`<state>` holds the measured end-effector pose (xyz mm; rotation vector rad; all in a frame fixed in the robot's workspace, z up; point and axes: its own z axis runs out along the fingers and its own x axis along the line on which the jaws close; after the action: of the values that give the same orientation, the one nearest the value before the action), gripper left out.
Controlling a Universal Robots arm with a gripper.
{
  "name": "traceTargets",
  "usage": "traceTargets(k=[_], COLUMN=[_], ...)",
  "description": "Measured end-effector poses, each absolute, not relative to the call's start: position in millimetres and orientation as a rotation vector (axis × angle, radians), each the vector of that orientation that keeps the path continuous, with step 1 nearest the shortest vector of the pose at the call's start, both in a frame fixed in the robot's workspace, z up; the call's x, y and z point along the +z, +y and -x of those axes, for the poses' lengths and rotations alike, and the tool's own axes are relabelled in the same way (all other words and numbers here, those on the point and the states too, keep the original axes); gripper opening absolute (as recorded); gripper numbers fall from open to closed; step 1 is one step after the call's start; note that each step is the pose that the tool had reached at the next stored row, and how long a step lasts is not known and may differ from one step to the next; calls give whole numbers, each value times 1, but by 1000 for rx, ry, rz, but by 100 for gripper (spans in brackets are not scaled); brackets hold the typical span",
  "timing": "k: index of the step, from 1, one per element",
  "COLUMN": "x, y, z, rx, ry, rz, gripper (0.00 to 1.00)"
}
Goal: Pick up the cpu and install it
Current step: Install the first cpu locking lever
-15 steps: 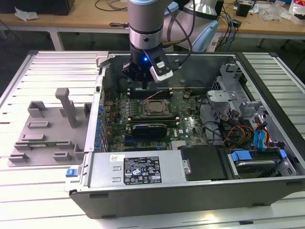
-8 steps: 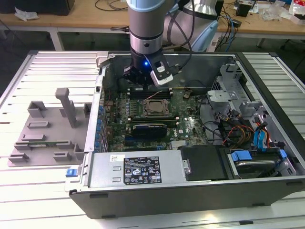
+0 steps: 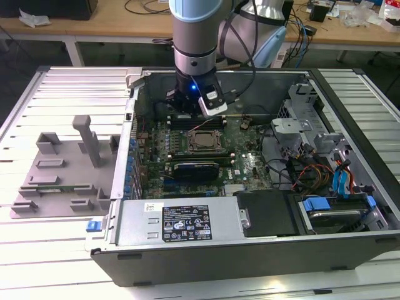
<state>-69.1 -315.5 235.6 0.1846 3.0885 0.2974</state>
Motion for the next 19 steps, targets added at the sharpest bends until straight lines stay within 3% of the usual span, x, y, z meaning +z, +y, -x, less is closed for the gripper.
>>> traceTargets(k=[19], x=[223], y=[-306], z=[50], rx=[293], ry=[3060], rz=[-374], gripper=[11])
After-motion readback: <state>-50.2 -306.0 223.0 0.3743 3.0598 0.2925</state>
